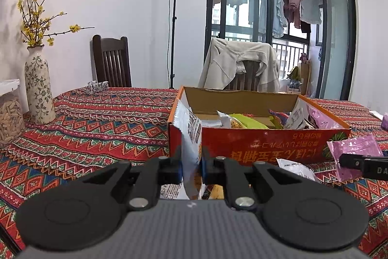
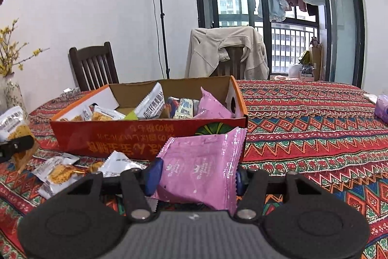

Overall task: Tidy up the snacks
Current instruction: 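Lift both held packets and carry them over the cardboard box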

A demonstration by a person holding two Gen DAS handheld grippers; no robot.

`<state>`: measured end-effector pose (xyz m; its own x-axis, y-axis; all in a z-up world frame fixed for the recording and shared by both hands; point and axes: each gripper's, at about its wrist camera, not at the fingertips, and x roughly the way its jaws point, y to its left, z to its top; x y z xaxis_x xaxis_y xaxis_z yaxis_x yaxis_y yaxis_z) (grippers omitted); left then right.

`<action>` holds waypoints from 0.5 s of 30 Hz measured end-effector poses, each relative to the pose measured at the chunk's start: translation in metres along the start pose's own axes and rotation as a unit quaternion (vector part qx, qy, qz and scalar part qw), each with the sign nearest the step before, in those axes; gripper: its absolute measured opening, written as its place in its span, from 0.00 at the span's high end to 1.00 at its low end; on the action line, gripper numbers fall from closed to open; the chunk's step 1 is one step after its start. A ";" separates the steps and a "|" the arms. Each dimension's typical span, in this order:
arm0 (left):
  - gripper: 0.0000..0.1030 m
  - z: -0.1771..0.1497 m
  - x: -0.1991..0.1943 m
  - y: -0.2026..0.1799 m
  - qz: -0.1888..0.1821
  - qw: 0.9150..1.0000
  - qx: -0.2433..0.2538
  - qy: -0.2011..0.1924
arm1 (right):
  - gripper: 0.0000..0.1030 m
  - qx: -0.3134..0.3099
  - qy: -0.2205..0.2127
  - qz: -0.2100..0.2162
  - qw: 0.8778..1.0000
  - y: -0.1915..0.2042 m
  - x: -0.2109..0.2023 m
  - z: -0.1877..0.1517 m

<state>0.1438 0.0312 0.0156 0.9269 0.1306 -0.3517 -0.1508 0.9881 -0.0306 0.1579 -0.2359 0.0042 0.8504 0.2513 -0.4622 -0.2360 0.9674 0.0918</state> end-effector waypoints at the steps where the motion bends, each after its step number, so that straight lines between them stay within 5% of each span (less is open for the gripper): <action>1: 0.86 0.001 -0.001 -0.001 0.001 1.000 0.000 -0.001 | 0.46 0.000 -0.003 0.001 1.000 -0.001 -0.002 0.001; 15: 0.86 0.041 -0.011 -0.027 -0.017 0.999 0.020 -0.045 | 0.46 -0.009 -0.051 0.023 0.998 0.009 -0.013 0.039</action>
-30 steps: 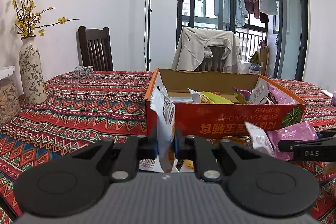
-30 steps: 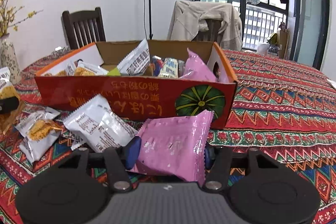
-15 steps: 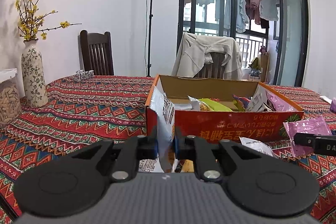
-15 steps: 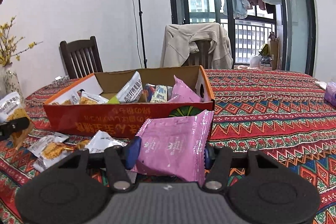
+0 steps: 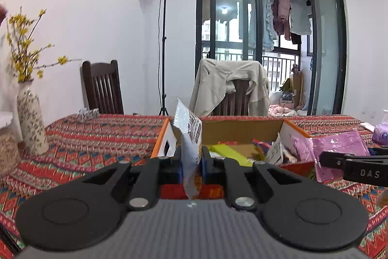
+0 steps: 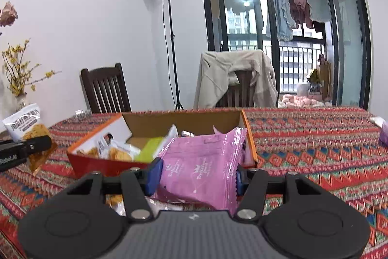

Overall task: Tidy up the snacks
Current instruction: 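Lift both held packets and carry them over the cardboard box, then lower both held packets into the cardboard box and open both grippers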

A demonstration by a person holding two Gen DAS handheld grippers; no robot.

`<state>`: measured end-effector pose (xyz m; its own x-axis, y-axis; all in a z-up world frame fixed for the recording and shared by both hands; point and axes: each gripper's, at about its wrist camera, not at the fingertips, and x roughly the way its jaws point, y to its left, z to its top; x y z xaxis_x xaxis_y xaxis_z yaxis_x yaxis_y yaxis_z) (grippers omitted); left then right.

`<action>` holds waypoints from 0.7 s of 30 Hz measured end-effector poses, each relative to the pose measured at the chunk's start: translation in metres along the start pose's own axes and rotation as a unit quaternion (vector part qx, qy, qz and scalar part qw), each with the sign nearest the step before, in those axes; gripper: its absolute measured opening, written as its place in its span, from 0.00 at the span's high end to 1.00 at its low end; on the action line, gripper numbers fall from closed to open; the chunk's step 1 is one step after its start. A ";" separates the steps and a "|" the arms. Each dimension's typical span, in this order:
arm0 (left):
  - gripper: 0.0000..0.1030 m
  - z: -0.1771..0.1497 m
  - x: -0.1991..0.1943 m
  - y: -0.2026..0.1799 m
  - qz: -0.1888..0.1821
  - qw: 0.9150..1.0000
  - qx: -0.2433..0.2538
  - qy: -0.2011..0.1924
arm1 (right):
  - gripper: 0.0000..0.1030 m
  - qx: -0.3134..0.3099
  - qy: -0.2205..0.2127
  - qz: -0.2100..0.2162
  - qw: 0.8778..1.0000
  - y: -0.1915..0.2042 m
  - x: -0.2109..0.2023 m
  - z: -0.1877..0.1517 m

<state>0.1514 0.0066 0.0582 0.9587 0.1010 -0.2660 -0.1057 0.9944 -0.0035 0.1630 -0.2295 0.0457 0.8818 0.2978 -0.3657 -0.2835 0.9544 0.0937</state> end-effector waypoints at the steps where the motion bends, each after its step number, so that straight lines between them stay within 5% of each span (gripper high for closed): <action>1: 0.86 0.003 0.002 -0.002 -0.002 1.000 0.001 -0.002 | 0.46 0.000 -0.003 0.002 1.000 0.001 0.002 0.005; 21: 0.86 0.051 0.082 -0.025 -0.003 0.999 -0.030 -0.030 | 0.46 0.031 -0.032 -0.002 0.999 0.006 0.080 0.063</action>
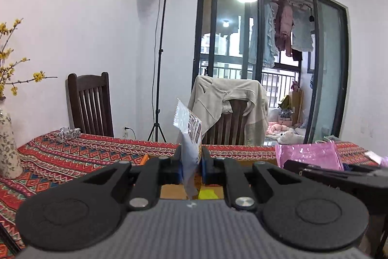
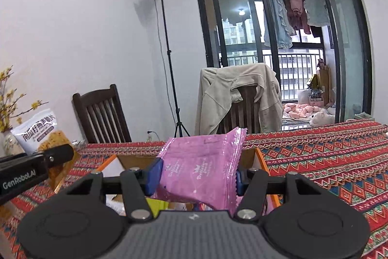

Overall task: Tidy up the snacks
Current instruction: 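Lower both held packets into the cardboard box and open both grippers, then move both open grippers back from the box toward the remaining packets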

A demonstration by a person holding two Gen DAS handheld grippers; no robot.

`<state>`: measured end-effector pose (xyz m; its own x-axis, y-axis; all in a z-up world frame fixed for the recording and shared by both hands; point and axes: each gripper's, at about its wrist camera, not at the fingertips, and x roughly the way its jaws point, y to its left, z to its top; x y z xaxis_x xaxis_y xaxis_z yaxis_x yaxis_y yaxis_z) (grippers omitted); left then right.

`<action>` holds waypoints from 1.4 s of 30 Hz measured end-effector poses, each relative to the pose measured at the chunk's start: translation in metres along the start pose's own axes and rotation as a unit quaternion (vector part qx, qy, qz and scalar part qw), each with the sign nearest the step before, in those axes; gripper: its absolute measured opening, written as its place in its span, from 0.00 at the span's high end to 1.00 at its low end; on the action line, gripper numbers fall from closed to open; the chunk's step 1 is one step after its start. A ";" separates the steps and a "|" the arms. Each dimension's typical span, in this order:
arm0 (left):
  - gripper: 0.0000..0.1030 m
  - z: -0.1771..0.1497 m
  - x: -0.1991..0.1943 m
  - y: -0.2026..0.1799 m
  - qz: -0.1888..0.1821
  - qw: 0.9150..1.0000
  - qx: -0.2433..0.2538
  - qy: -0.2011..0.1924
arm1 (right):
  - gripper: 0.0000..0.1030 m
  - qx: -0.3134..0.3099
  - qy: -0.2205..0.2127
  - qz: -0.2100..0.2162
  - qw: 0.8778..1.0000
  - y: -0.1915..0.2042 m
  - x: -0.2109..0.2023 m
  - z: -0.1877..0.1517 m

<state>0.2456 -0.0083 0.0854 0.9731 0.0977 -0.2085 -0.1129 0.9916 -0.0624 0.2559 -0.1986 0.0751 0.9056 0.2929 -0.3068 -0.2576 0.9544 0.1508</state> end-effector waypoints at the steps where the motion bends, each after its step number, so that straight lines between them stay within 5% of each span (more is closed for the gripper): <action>1: 0.86 0.000 0.007 -0.001 0.002 1.000 -0.003 0.001 | 0.46 0.005 -0.001 -0.001 1.000 -0.001 0.006 0.000; 16: 0.86 -0.035 0.058 0.013 0.005 0.999 0.005 0.049 | 0.43 0.015 0.033 0.009 0.999 -0.018 0.050 -0.026; 18: 0.81 -0.037 0.058 0.013 0.007 0.999 0.006 0.047 | 0.41 0.010 0.035 0.011 0.999 -0.017 0.048 -0.027; 25: 0.30 -0.037 0.049 0.017 0.021 0.999 -0.005 0.023 | 0.06 0.000 0.038 0.007 0.999 -0.015 0.043 -0.031; 30: 0.00 -0.035 0.045 0.023 0.045 0.999 -0.025 0.008 | 0.00 0.008 0.032 0.012 0.999 -0.018 0.038 -0.029; 42: 0.00 -0.034 0.048 0.040 0.062 0.996 -0.066 0.024 | 0.00 0.026 0.028 0.005 0.999 -0.023 0.033 -0.029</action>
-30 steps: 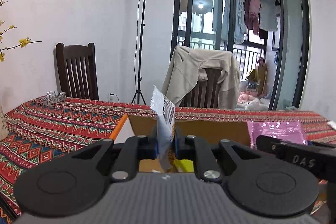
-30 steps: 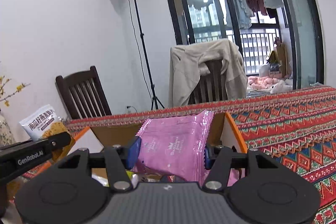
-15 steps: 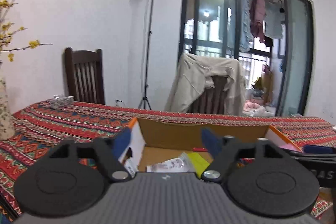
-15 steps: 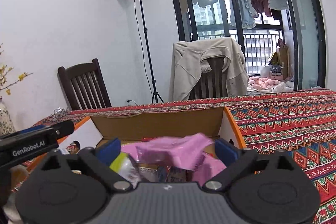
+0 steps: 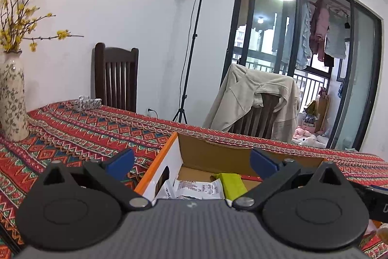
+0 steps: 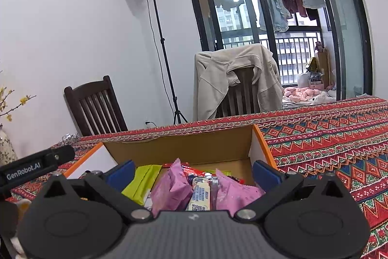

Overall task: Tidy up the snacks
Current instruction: 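Move both open grippers back from the box toward the remaining packets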

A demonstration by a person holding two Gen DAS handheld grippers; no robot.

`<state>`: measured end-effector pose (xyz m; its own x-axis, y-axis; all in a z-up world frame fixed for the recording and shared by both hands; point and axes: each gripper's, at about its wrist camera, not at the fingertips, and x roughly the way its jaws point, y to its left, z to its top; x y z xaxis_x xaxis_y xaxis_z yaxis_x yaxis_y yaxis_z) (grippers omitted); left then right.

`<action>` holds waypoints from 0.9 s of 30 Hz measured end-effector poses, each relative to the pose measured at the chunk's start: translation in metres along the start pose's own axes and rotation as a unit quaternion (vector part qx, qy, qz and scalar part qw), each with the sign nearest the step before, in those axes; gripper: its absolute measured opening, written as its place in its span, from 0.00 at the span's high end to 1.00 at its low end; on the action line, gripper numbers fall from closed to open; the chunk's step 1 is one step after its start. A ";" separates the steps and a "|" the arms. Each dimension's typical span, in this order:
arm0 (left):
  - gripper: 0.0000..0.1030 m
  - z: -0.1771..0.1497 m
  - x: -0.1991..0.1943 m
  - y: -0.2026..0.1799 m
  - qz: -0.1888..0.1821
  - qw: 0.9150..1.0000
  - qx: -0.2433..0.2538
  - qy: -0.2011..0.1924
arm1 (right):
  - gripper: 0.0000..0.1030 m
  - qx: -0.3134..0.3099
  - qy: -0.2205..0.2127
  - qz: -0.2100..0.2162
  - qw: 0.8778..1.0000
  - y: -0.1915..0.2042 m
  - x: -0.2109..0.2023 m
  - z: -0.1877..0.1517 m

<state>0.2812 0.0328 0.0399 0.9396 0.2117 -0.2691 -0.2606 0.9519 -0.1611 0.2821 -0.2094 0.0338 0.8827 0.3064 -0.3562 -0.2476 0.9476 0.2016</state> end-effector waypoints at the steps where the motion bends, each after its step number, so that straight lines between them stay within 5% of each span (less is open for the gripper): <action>1: 0.00 -0.001 -0.001 0.000 0.001 1.000 -0.001 0.000 | 0.00 0.000 -0.001 0.000 1.000 0.000 0.000 0.000; 27: 0.00 0.010 -0.009 -0.007 -0.001 1.000 0.003 0.017 | 0.00 -0.037 -0.017 -0.006 0.999 0.016 -0.029 0.012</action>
<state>0.2769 0.0267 0.0533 0.9317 0.2025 -0.3016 -0.2575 0.9537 -0.1554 0.2576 -0.2041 0.0578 0.8989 0.2922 -0.3266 -0.2637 0.9559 0.1296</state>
